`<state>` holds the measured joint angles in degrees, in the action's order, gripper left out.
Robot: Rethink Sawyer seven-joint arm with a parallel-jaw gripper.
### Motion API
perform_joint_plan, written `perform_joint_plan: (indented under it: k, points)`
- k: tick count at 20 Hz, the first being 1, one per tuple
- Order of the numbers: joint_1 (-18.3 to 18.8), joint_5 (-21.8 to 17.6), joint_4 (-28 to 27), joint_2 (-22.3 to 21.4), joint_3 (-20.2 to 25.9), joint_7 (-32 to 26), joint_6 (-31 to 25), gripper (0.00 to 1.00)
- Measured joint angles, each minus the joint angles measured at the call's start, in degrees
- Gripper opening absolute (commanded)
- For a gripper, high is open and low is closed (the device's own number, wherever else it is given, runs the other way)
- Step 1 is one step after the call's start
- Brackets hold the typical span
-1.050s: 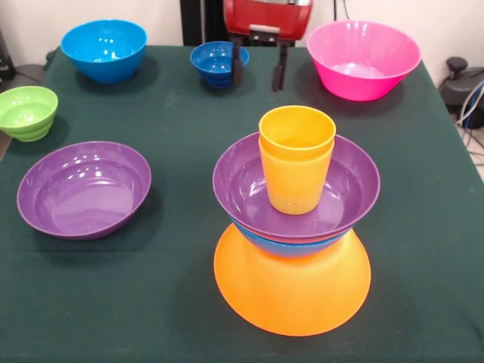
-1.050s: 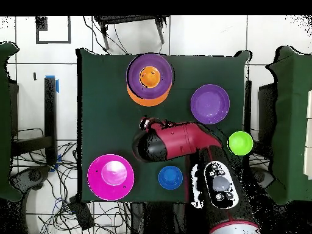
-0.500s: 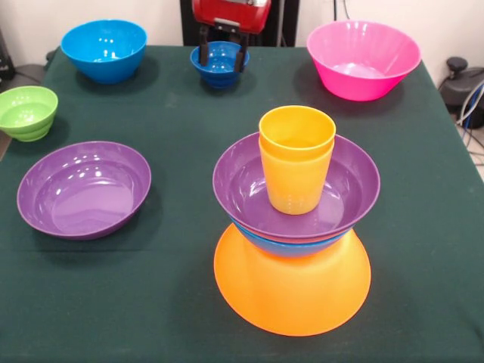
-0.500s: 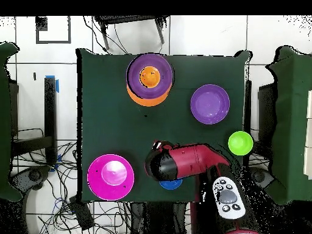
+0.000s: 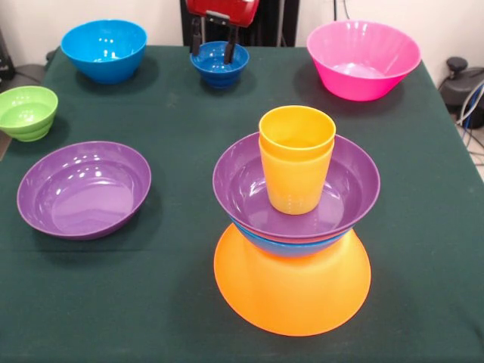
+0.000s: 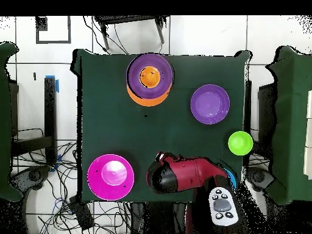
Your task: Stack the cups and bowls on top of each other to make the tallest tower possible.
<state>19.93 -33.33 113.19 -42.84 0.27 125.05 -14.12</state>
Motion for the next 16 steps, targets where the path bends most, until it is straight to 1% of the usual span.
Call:
perform_joint_plan:
  k: [2, 4, 6, 13, 16]
  points:
    - [-0.12, 0.01, 0.36, 0.25, -0.49, 0.0, 0.87, 1.0]
    - [0.21, 0.01, 1.53, 0.98, -1.29, 0.0, 3.28, 1.0]
    - [0.51, 0.02, 2.07, 1.45, -1.53, 0.0, 4.32, 1.0]
    - [0.93, 0.09, 3.84, 3.87, -2.05, 0.0, 7.14, 1.0]
    - [0.98, 0.86, 4.95, 5.02, -2.05, 0.0, 7.34, 1.0]
